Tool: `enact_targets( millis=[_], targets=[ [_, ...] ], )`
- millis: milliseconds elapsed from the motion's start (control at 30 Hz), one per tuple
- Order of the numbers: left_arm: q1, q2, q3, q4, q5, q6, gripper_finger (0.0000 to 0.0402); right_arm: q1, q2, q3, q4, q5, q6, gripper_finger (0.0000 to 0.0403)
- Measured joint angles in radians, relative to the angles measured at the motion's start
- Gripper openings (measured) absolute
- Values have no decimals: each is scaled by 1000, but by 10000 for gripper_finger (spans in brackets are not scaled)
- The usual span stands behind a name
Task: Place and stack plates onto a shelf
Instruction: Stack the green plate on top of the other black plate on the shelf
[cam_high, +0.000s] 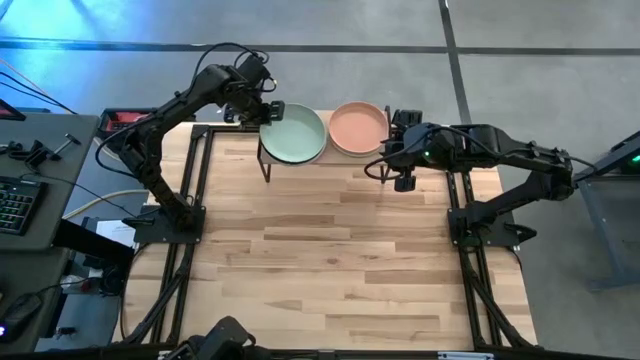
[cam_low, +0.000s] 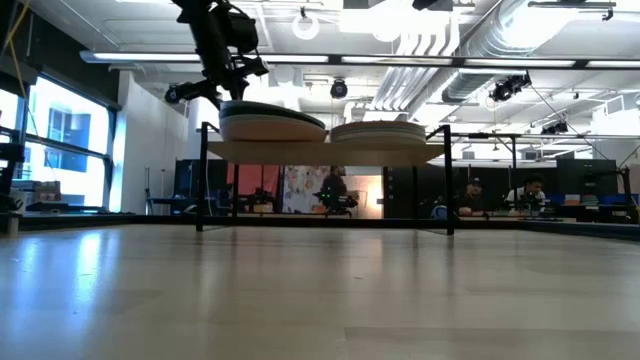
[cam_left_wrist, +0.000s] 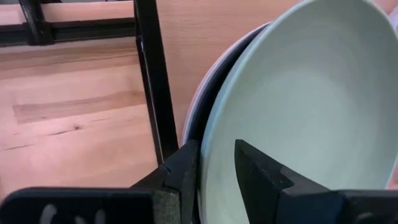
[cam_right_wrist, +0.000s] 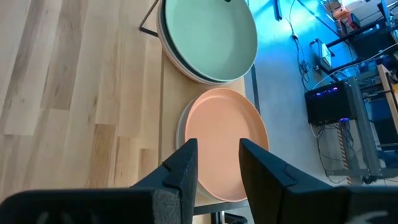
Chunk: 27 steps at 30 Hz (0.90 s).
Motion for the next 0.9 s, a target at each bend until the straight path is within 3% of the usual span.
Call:
enact_targets(
  millis=[333,900],
  targets=[
    [0,1,75,-23,-13,-28,97,0,0,0,0,-9,0,101],
    [-23,0,78,-71,-36,41,97,0,0,0,-2,-19,17,101]
  ],
)
